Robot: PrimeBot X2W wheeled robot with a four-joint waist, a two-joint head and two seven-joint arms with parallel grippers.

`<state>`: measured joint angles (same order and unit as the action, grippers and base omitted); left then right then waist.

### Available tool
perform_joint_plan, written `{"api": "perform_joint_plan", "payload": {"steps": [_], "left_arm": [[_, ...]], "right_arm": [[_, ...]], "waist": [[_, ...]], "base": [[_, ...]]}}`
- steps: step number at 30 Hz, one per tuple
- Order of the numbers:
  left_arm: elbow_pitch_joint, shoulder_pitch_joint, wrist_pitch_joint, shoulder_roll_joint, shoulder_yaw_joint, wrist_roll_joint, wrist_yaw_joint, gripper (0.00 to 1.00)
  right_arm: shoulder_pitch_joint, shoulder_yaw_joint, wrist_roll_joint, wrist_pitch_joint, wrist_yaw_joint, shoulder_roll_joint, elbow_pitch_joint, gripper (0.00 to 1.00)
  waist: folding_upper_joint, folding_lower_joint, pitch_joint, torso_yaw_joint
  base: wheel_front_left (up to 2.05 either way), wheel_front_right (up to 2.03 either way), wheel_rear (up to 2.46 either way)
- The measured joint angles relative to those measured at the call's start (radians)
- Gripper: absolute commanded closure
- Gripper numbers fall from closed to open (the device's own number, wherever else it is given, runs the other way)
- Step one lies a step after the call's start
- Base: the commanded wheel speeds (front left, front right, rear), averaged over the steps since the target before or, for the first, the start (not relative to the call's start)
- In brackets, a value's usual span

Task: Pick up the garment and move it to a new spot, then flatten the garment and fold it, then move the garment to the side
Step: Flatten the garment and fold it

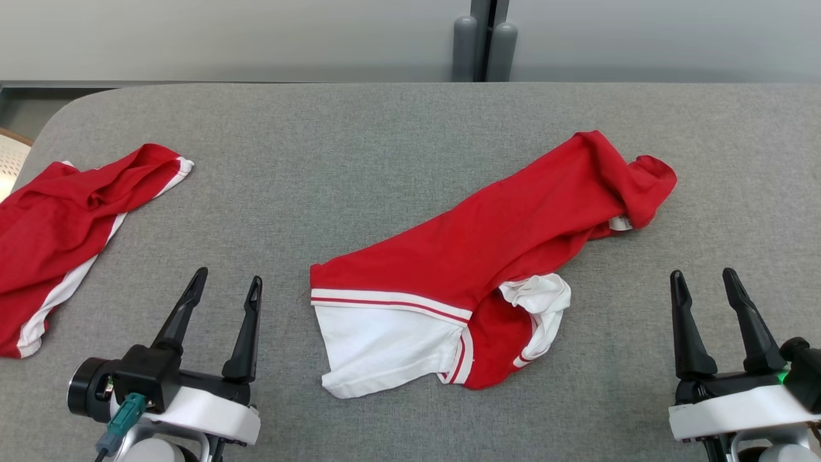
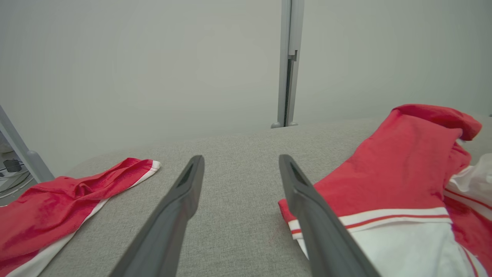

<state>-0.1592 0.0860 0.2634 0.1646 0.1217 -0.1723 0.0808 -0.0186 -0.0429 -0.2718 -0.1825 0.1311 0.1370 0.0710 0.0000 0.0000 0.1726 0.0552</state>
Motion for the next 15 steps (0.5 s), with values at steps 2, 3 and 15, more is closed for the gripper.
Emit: {"api": "perform_joint_plan", "payload": {"steps": [2,3,15], "left_arm": [[0.003,0.0,0.0,0.0,0.003,0.0,-0.003,0.0],[0.003,0.0,0.0,0.0,0.005,0.0,-0.003,0.0],[0.016,0.065,-0.003,-0.026,0.056,0.004,-0.001,0.0]], "right_arm": [[0.0,0.0,-0.001,0.007,0.0,0.0,-0.004,0.0],[0.0,0.0,-0.001,0.007,0.0,0.0,-0.006,0.0],[-0.138,-0.094,-0.012,0.122,0.0,0.057,0.055,0.0]], "waist": [[0.0,0.0,0.002,0.001],[0.0,-0.0001,0.004,0.002],[0.0,0.0,0.067,0.06]], "base": [[0.0,0.0,0.0],[0.0,0.0,0.0],[0.0,0.0,0.0]]}}
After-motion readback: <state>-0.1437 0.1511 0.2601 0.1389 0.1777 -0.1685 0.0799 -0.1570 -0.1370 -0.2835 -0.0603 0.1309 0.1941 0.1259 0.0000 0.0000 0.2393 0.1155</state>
